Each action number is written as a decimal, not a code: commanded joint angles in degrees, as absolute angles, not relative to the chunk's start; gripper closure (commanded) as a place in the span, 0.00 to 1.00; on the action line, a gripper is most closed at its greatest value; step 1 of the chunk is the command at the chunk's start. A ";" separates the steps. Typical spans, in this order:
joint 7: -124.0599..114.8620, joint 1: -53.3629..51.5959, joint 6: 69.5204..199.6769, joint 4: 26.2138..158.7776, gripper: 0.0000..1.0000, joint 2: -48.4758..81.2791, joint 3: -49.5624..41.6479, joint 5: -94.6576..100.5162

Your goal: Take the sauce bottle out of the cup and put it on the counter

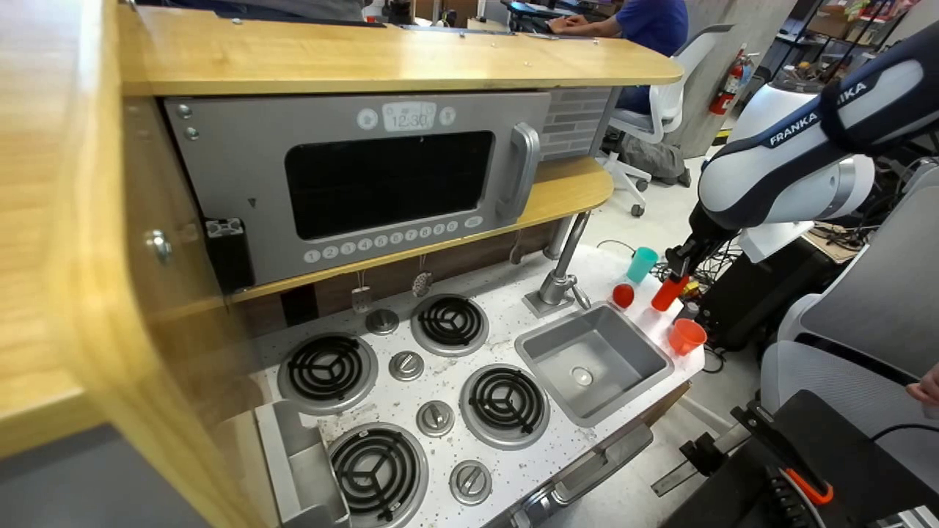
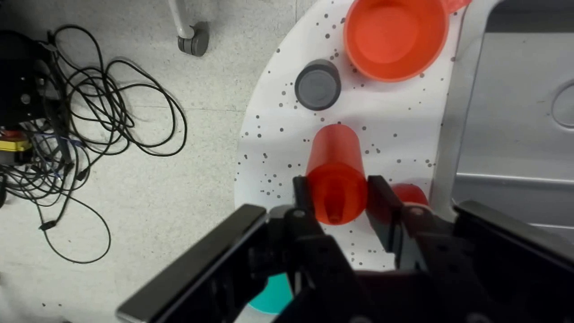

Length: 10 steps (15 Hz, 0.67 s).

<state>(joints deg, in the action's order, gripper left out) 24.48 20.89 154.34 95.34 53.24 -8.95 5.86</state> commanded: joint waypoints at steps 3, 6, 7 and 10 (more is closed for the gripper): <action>23.68 20.18 155.06 94.79 0.90 55.14 -9.23 9.43; 24.10 19.84 155.12 95.00 0.90 55.15 -8.90 10.55; 24.14 19.64 155.16 95.00 0.90 55.11 -8.83 10.90; 24.19 19.01 155.21 94.82 0.90 55.05 -8.54 11.67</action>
